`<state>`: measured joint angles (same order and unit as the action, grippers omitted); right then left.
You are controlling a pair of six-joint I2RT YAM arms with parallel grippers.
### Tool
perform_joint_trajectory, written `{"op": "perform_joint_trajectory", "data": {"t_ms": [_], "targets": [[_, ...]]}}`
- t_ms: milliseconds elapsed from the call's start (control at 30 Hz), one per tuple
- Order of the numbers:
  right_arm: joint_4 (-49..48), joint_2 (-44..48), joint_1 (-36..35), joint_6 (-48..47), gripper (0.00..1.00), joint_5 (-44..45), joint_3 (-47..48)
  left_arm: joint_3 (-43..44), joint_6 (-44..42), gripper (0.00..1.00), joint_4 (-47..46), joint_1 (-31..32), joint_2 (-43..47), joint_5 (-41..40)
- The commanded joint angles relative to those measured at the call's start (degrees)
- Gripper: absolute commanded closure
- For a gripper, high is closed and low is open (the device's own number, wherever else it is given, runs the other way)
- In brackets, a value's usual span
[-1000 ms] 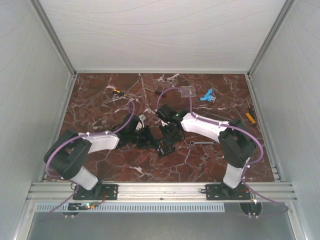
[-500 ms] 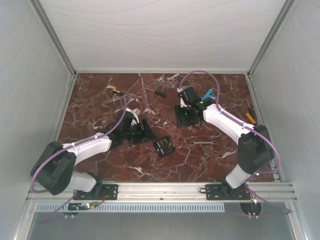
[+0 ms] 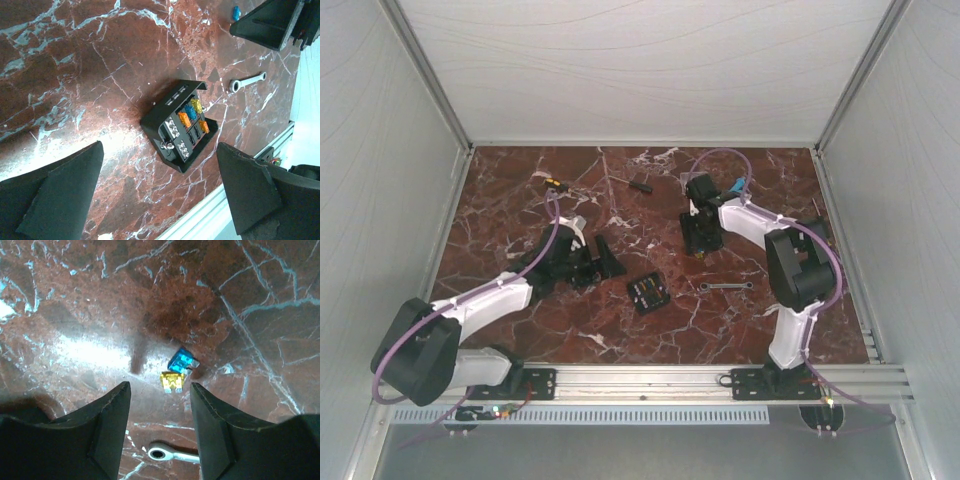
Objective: Snap on the fuse box
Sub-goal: Pick up the fuse from the center of the board.
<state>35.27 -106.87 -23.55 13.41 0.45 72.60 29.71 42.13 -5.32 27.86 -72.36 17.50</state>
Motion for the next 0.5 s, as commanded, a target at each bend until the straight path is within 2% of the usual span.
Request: {"op": "perform_joint_trajectory", "data": {"t_ms": [0, 233, 467], "targets": [[-1.21, -2.69, 0.31, -2.7, 0.52, 2.38, 3.86, 0.35, -1.51, 0.04, -0.21, -0.26, 1.0, -0.6], [1.39, -5.19, 0.26, -3.37, 0.57, 3.6, 4.84, 0.0, -1.38, 0.03, -1.03, -0.35, 0.5, 0.02], [3.96, -5.89, 0.22, -3.09, 0.67, 0.73, 5.42, 0.08, -1.02, 0.03, -1.18, -0.35, -0.03, 0.6]]}}
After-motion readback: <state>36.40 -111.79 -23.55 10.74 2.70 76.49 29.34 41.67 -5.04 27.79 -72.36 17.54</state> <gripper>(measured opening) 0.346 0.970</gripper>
